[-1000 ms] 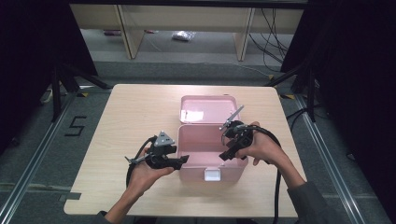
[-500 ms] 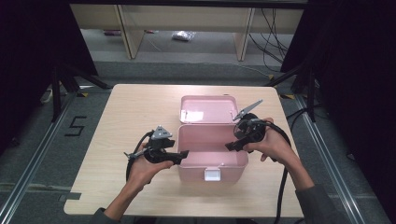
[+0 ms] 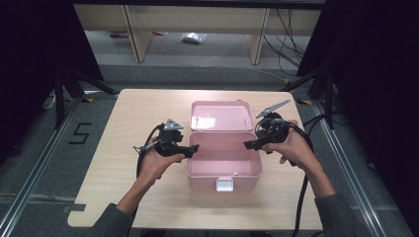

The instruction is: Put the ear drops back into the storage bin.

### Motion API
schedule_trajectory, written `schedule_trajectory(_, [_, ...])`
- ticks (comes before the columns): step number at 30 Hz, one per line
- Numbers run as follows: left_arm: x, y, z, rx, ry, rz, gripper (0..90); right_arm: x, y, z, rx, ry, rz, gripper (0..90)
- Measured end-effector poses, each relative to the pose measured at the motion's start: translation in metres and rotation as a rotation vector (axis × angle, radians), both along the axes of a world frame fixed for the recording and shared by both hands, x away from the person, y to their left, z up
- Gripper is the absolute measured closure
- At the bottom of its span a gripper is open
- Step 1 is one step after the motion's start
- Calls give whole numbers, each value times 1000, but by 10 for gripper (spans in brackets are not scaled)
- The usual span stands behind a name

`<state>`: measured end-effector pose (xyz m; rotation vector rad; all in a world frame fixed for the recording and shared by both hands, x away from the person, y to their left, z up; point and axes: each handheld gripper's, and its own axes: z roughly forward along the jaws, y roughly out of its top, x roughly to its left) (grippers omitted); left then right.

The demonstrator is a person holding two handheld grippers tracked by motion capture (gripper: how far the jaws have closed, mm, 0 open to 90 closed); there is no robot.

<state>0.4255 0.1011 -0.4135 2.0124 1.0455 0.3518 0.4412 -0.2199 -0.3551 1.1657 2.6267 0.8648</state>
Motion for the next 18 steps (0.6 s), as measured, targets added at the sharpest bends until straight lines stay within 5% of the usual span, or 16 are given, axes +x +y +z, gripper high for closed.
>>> schedule_trajectory(7, [10, -1, 1, 30, -9, 6, 341, 6, -6, -2, 0, -20, -16, 358])
schedule_trajectory(18, [22, -4, -2, 33, -13, -14, 453, 31, -19, -4, 50, -76, -127, 365])
